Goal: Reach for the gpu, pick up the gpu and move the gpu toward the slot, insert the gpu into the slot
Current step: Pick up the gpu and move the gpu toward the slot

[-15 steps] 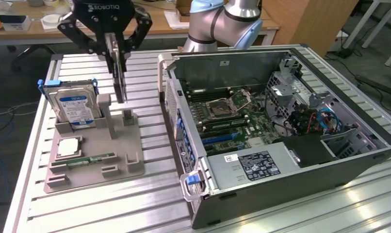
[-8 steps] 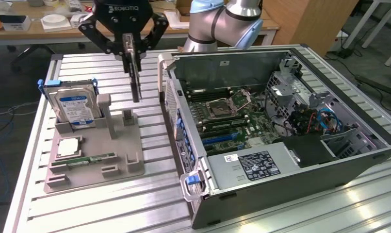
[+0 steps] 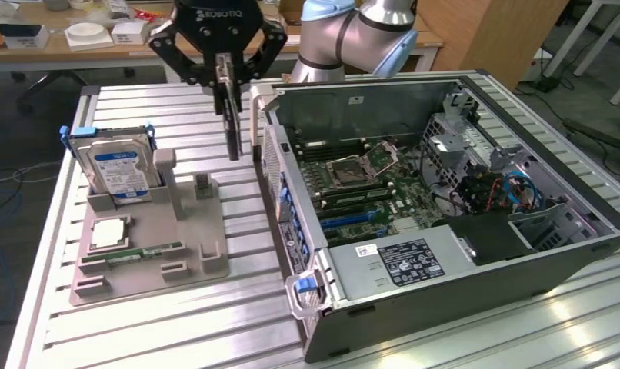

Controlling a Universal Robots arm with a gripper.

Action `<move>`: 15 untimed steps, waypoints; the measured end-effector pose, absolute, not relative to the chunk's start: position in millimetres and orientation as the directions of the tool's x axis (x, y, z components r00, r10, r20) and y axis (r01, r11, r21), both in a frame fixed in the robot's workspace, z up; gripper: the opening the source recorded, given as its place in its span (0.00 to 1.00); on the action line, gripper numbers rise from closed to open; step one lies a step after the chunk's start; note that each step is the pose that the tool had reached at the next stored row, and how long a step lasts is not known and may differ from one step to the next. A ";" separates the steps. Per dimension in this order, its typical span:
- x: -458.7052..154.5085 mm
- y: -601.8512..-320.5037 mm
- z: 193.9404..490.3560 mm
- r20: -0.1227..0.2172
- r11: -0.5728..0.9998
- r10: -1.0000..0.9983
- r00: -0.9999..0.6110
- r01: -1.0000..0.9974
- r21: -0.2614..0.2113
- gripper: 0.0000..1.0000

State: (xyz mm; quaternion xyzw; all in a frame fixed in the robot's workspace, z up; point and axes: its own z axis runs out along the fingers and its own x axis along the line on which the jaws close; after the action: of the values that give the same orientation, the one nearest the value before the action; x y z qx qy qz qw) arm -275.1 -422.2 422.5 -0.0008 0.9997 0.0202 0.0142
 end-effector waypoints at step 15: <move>-214.7 -422.3 416.3 -0.028 0.999 -0.001 -1.000 -0.002 0.040 0.26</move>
State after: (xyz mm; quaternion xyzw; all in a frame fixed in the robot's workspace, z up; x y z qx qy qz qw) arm -214.7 -422.3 416.3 -0.0008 0.9997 0.0202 0.0141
